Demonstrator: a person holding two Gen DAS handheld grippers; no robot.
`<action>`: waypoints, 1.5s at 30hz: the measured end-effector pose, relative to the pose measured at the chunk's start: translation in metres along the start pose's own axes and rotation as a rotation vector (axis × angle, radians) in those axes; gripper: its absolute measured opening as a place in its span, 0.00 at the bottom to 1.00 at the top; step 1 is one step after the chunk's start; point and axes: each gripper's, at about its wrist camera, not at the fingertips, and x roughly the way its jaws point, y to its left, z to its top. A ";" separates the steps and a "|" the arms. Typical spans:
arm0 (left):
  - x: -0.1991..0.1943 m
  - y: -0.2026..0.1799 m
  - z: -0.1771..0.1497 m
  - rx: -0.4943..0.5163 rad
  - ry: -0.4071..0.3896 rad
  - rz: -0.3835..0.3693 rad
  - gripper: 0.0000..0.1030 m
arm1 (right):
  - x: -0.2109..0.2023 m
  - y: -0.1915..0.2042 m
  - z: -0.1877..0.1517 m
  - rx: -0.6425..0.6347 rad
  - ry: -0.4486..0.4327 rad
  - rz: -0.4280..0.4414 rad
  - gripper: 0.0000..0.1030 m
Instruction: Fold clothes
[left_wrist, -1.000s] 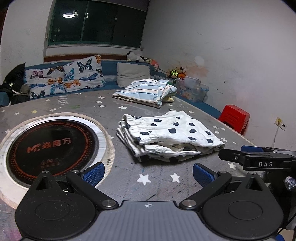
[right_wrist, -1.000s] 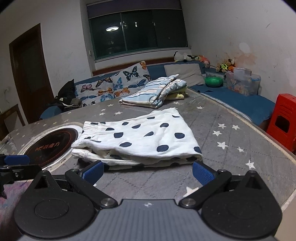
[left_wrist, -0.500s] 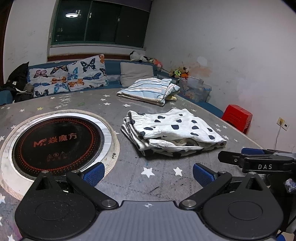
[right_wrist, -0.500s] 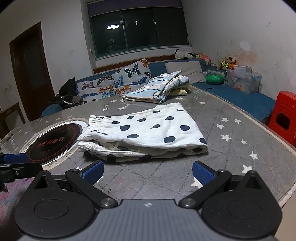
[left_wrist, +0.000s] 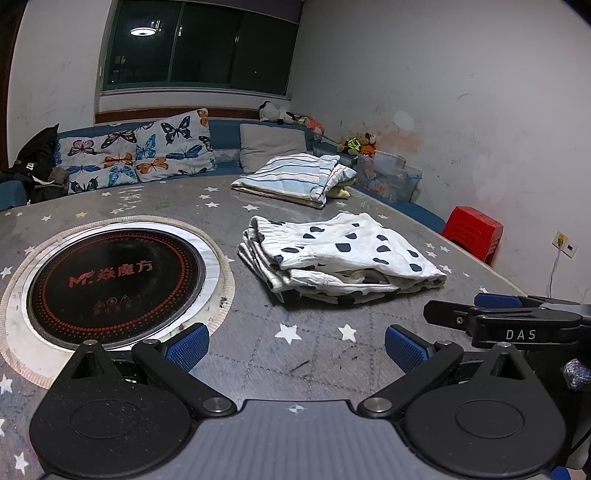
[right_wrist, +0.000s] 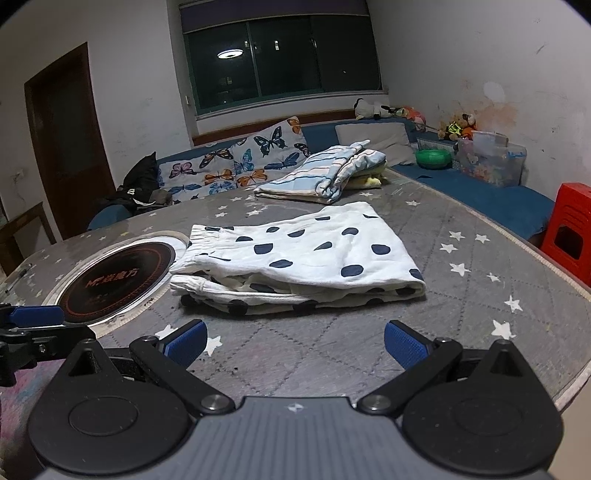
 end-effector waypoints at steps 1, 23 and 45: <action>0.000 -0.001 -0.001 0.001 -0.001 -0.001 1.00 | -0.001 0.000 0.000 0.000 -0.001 0.001 1.00; -0.012 -0.012 -0.012 0.018 0.005 -0.010 1.00 | -0.021 0.005 -0.007 0.017 -0.040 0.021 1.00; 0.004 -0.013 -0.013 0.042 0.055 0.013 1.00 | -0.014 0.001 -0.009 0.053 -0.055 0.008 1.00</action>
